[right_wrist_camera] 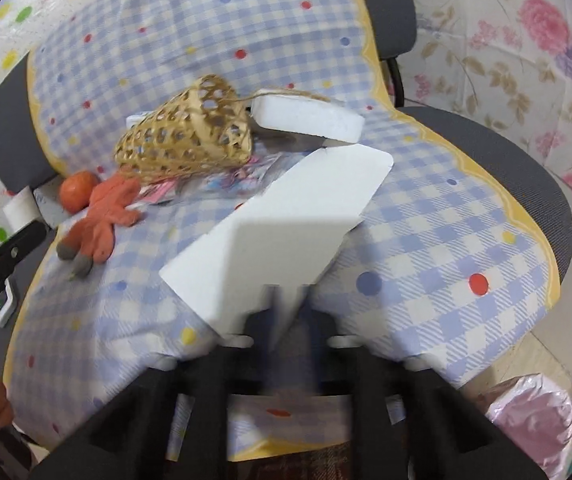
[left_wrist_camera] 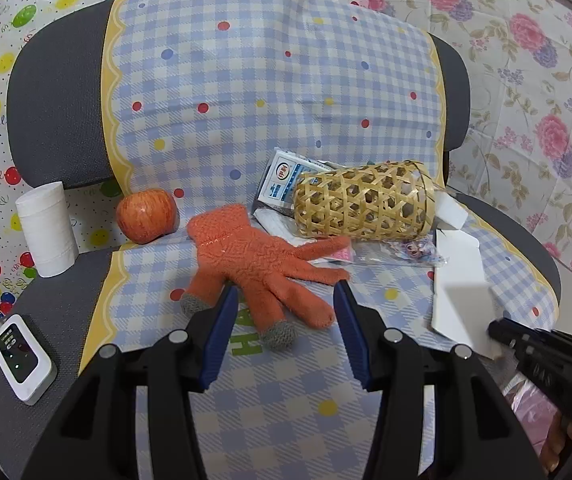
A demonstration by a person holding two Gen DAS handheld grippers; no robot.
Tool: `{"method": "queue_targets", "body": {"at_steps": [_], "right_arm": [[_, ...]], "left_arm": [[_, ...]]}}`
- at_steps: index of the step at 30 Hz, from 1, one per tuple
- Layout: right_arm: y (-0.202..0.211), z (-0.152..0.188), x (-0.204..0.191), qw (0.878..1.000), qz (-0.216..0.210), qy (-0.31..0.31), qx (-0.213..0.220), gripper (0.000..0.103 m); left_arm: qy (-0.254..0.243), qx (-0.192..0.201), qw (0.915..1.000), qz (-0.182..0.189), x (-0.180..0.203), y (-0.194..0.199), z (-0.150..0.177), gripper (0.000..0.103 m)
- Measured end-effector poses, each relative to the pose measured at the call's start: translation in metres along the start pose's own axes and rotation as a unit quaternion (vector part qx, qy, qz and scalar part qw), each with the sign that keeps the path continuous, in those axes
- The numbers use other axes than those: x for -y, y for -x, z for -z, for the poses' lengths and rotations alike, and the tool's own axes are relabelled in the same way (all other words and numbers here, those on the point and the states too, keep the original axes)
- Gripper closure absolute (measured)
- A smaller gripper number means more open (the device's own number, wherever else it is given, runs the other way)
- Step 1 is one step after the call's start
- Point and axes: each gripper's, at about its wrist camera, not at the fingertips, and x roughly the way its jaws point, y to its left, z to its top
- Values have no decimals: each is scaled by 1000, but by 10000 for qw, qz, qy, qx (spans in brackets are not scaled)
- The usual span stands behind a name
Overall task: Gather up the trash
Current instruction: 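Move the right tool to the white card and close on it, then lift the white card with the right tool while the left tool approaches the orange glove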
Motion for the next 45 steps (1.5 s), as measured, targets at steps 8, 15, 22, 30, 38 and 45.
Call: {"method": "queue_targets", "body": {"at_steps": [8,15,22,30,38,45], "right_arm": [[50,-27,23,9962,415,193,741,102],[66,-47,15,9869,801,946,1031,102],[33,-37,5,9942,3,899,589,88],[38,-44,34,9948,502,540,707,46],[13,-6,72,9976,689,-27,13,30],[12,16,66,9962,786,-367,26,30]], "left_arm": [[0,132,9999,17,1,10,-8,55],[-11,225,9997,14,5,14,-14,54],[-21,119,9999,9,5,10,-11,54],[-38,93,9999,0,5,5,-10,54],[-90,-40,9999,116,15,-6,-5,54],[-162,-79,9997,155,23,-7,-2,54]]}}
